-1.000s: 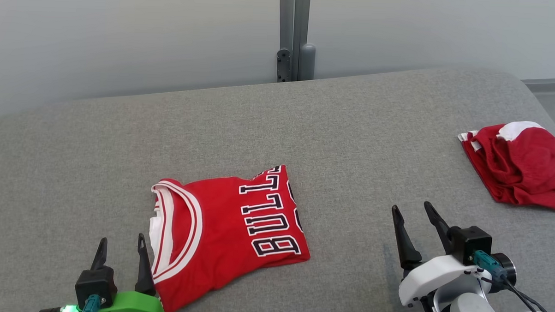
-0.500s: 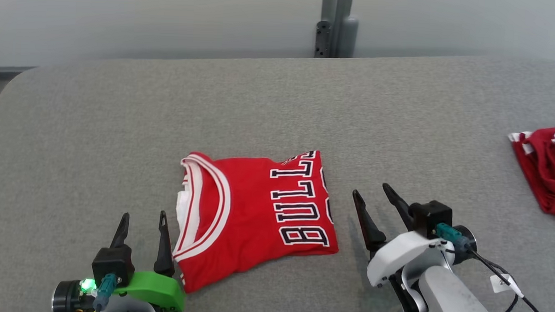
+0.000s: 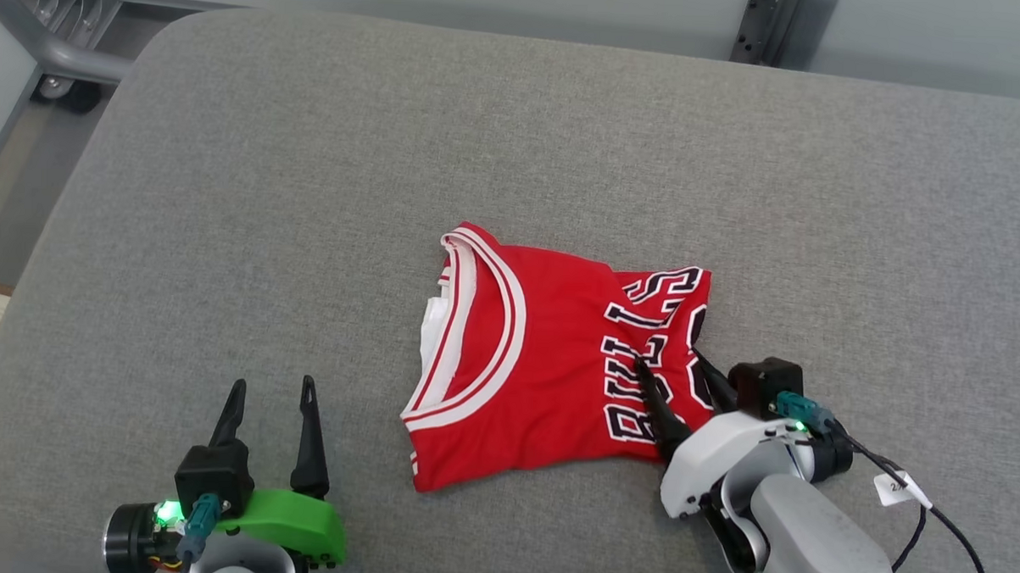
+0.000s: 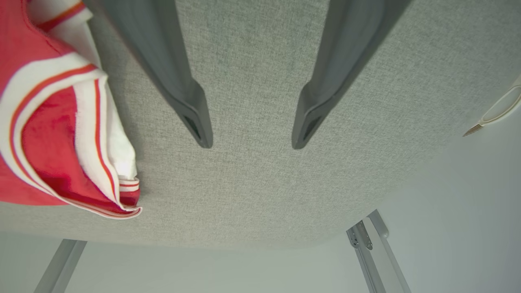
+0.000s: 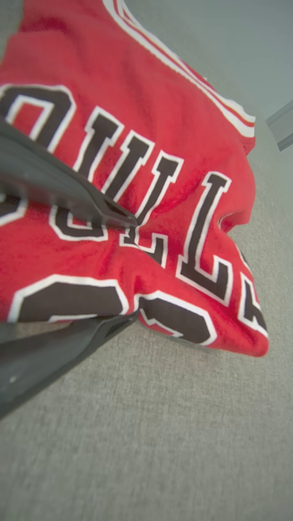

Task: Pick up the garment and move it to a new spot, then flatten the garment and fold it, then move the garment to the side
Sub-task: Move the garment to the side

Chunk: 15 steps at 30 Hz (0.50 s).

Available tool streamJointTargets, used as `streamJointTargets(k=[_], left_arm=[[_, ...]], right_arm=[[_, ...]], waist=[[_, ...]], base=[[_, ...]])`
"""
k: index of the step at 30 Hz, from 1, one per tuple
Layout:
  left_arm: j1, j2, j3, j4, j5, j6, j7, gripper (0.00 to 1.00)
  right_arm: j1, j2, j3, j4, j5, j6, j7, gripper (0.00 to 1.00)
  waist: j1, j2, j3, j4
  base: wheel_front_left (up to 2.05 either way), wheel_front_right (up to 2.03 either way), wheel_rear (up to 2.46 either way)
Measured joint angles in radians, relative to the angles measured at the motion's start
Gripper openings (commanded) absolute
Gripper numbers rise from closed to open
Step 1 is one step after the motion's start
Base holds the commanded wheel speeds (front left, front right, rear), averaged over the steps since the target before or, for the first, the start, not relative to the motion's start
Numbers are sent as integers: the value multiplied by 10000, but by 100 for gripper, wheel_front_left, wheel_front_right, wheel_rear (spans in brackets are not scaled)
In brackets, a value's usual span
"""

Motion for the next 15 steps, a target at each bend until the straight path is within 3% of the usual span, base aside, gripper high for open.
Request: streamJointTargets(k=[1,2,3,8,15], left_arm=[[-4,0,-13,-8,0,23,0,100],[-24,-4,-42,-17,0,25,0,100],[-51,-4,-48,-35,0,27,0,100],[-184,-4,27,-119,42,21,0,100],[-222,-4,180,-58,284,-128,0,100]], right_arm=[[-124,-33,109,75,159,0,-17,50],[-262,-38,198,117,282,-2,-27,22],[-354,-36,253,140,314,-2,-27,0],[-534,71,-217,-59,-56,17,17,0],[-238,69,-602,-430,-278,25,19,0]], waist=[[0,-1,64,46],[0,0,143,91],[0,0,200,114],[0,0,370,-66],[0,0,379,-937]], base=[[0,0,0],[0,0,0],[0,0,0],[0,0,0],[0,0,0]])
